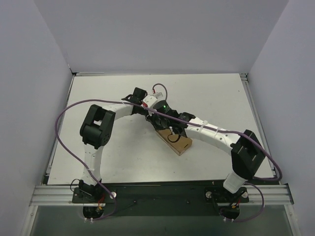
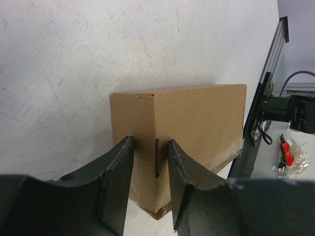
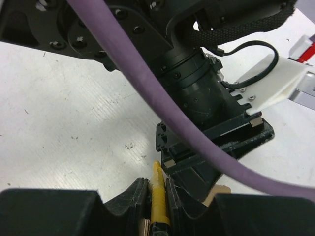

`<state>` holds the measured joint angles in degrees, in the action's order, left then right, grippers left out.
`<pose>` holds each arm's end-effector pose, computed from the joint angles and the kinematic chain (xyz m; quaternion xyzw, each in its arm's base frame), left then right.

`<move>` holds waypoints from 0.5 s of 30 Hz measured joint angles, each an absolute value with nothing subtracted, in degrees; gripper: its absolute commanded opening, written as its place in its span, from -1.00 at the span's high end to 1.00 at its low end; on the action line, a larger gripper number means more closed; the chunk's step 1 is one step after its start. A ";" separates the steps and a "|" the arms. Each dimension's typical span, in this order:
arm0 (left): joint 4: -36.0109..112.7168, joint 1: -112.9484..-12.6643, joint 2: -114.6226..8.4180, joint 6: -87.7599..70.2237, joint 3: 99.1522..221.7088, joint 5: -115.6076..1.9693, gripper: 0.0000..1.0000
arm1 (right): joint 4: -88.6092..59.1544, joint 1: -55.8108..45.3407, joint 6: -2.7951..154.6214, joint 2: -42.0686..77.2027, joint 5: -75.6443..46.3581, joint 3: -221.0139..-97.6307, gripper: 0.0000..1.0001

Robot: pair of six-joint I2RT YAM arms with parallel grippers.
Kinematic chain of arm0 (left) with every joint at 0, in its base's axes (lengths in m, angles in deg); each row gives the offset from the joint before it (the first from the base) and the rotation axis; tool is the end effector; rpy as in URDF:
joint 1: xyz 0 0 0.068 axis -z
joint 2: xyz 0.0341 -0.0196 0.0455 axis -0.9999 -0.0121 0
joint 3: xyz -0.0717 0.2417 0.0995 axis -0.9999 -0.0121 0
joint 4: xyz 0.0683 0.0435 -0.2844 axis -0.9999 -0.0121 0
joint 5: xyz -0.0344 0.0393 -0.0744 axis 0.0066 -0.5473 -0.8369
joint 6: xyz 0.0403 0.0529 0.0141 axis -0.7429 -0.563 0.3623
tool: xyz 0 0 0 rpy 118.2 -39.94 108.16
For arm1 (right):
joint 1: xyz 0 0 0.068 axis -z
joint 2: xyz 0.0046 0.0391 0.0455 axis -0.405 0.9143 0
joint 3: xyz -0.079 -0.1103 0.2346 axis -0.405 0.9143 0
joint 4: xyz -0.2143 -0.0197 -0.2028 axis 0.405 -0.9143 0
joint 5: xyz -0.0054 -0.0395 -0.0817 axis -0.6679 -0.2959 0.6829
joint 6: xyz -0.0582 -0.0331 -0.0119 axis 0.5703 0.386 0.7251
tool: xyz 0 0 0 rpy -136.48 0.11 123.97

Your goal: Unpack the express box

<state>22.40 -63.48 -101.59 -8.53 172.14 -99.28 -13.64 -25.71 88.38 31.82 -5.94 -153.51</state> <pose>0.4174 -0.2490 0.1085 0.2366 0.8365 -0.4759 0.1339 0.2864 0.3348 0.2531 -0.3867 0.7496 0.1938 0.5010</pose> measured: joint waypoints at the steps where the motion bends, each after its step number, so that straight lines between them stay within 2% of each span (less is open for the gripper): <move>1: 22.36 -63.46 -101.59 -8.23 172.16 -99.04 0.18 | -14.06 -25.71 88.27 31.12 -5.96 -153.31 1.00; 15: 18.32 -63.53 -96.52 -11.99 169.49 -92.02 0.21 | -13.68 -25.58 90.45 22.11 -9.57 -145.95 1.00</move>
